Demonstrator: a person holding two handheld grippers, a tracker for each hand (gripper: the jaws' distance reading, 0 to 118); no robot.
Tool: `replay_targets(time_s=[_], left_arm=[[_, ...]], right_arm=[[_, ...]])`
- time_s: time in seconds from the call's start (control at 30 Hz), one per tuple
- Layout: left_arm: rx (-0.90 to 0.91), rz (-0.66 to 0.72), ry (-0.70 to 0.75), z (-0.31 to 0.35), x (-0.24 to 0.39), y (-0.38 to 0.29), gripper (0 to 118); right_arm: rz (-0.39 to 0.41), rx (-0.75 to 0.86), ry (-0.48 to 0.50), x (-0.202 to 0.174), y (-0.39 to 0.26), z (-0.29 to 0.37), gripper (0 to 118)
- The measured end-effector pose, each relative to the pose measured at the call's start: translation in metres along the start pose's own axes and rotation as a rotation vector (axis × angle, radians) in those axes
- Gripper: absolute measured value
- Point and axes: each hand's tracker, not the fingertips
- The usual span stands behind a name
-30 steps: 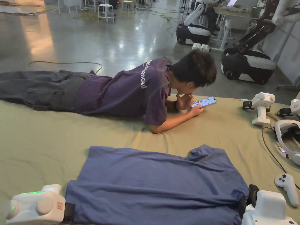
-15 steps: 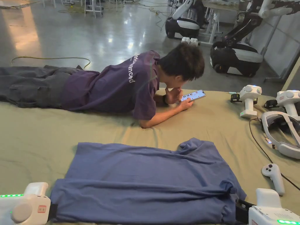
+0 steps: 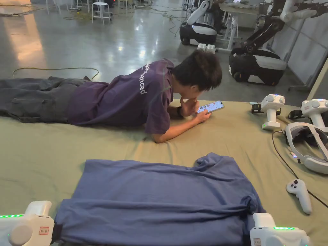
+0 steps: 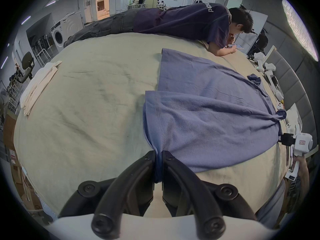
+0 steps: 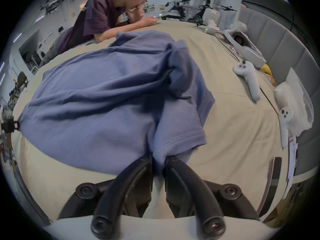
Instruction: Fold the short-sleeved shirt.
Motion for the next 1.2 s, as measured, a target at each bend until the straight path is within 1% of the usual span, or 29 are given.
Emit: replay_targets(time_s=[0.03, 0.07, 0.2, 0.33, 0.4, 0.47, 0.5, 0.6, 0.7, 0.77, 0.9, 0.97, 1.07, 1.13, 1.17, 1.2], left_arm=[[-0.001, -0.001, 0.0, 0.0, 0.0, 0.0, 9], [0.001, 0.0, 0.0, 0.0, 0.0, 0.0, 9], [0.027, 0.002, -0.016, 0.013, 0.0, 0.001, 9], [0.064, 0.003, -0.048, 0.035, -0.002, 0.005, 9], [0.083, -0.008, -0.054, 0.047, -0.003, 0.004, 9], [0.101, -0.028, -0.045, 0.059, -0.005, -0.001, 9], [0.106, -0.036, -0.043, 0.064, -0.007, -0.005, 9], [0.098, -0.038, -0.053, 0.075, -0.017, -0.023, 9], [0.053, -0.047, -0.067, 0.075, -0.022, -0.046, 9], [-0.011, -0.096, -0.06, 0.069, -0.024, -0.066, 9], [-0.104, -0.161, -0.014, 0.049, -0.021, -0.097, 9], [-0.12, -0.173, 0.001, 0.04, -0.02, -0.106, 9], [-0.119, -0.145, -0.007, 0.032, -0.022, -0.109, 9], [-0.113, -0.112, -0.021, 0.031, -0.026, -0.104, 11], [-0.109, -0.092, -0.029, 0.031, -0.027, -0.101, 20], [-0.102, -0.076, -0.033, 0.031, -0.028, -0.099, 31]], right_arm=[[0.06, -0.009, -0.038, -0.006, -0.003, 0.005, 11], [0.074, 0.0, -0.022, -0.005, -0.004, 0.007, 11], [0.051, 0.04, -0.009, 0.004, -0.004, 0.028, 10], [0.065, 0.111, 0.002, 0.009, -0.003, 0.068, 10], [0.082, 0.135, 0.004, 0.009, -0.005, 0.087, 10], [0.13, 0.159, -0.038, 0.003, -0.01, 0.108, 10], [0.141, 0.153, -0.042, 0.002, -0.015, 0.115, 10], [0.135, 0.121, -0.045, 0.002, -0.034, 0.126, 10], [0.122, 0.031, -0.072, 0.0, -0.061, 0.126, 10], [0.123, -0.035, -0.105, 0.0, -0.082, 0.12, 10], [0.091, -0.127, -0.107, 0.0, -0.115, 0.103, 10], [0.081, -0.135, -0.101, 0.0, -0.124, 0.093, 10], [0.082, -0.135, -0.113, -0.006, -0.123, 0.088, 10], [0.092, -0.134, -0.127, -0.01, -0.118, 0.09, 22], [0.1, -0.131, -0.144, -0.011, -0.115, 0.092, 31], [0.106, -0.125, -0.17, -0.013, -0.112, 0.096, 47]])
